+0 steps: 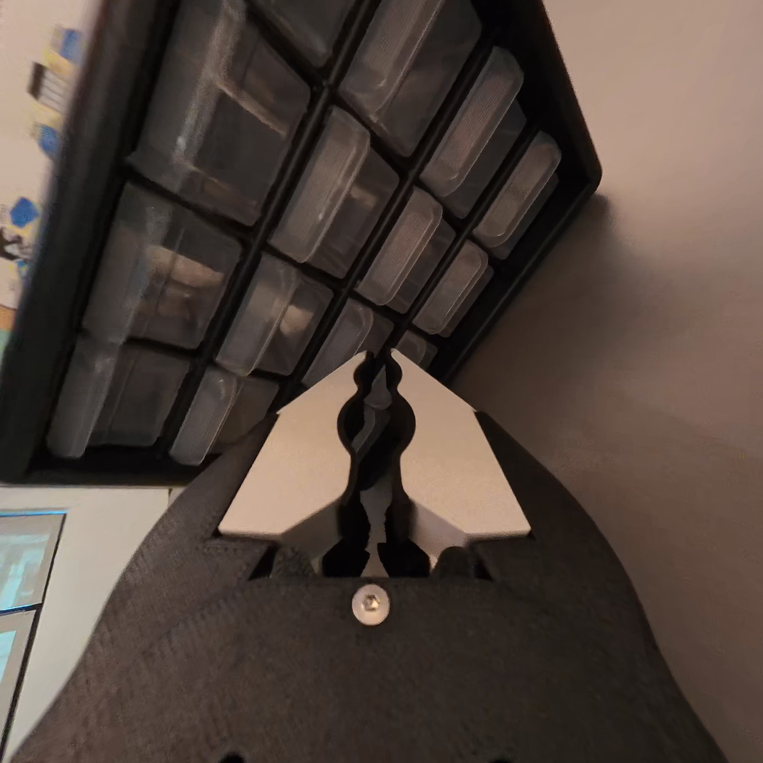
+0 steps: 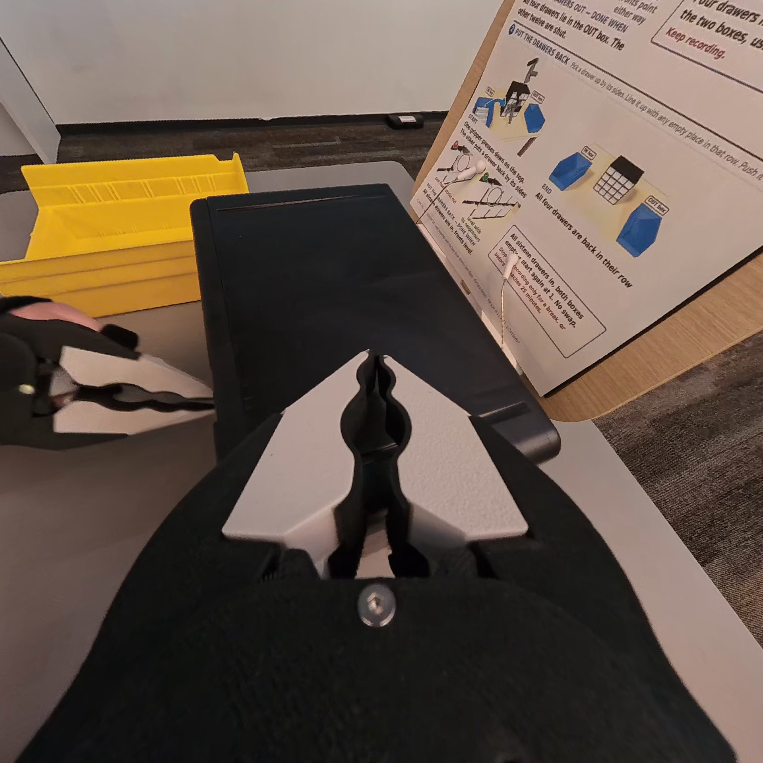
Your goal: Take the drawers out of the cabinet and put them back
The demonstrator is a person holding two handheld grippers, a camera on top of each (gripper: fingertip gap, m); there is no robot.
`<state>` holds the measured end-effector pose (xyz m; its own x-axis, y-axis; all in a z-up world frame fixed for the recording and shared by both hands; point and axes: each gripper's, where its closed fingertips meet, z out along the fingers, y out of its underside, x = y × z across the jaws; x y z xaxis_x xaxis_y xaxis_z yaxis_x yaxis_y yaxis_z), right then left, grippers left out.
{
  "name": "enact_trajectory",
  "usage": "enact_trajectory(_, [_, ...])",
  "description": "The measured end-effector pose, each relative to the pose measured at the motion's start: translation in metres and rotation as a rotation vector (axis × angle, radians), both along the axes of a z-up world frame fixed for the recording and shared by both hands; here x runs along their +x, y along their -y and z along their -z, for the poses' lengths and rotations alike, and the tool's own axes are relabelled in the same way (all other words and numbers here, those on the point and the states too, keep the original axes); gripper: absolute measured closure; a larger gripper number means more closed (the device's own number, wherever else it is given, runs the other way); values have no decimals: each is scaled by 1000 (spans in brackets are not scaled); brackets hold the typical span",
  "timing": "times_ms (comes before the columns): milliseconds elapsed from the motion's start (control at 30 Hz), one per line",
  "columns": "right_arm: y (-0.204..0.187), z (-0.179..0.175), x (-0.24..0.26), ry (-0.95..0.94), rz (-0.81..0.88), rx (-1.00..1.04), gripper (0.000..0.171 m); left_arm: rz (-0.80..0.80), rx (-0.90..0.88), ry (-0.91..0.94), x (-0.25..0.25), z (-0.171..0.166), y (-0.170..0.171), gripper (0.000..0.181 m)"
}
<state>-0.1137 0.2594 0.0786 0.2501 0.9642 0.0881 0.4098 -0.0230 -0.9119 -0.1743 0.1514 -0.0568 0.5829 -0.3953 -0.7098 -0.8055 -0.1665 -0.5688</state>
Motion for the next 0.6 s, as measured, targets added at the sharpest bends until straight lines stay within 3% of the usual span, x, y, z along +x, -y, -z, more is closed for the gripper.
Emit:
enact_trajectory(133, [0, 0, 0, -8, -1, -10, 171, -68, 95, 87, -38, -50, 27, 173])
enact_trajectory(300, [-1, 0, 0, 6, 14, 0, 171, -179, 67, 131, -140, -101, 53, 159])
enact_trajectory(367, [-2, 1, 0, 19, 24, 5, 171, -278, -46, 85, -200, -97, 57, 148])
enact_trajectory(467, [-3, 2, 0, 39, 41, 15, 171, -413, -256, 96, -274, -75, 65, 108])
enact_trajectory(500, [-3, 2, 0, 45, 44, 19, 171, -428, -308, 102, -290, -66, 67, 104])
enact_trajectory(600, [-3, 2, 0, 57, 53, 25, 171, -394, -414, 66, -318, -31, 66, 121])
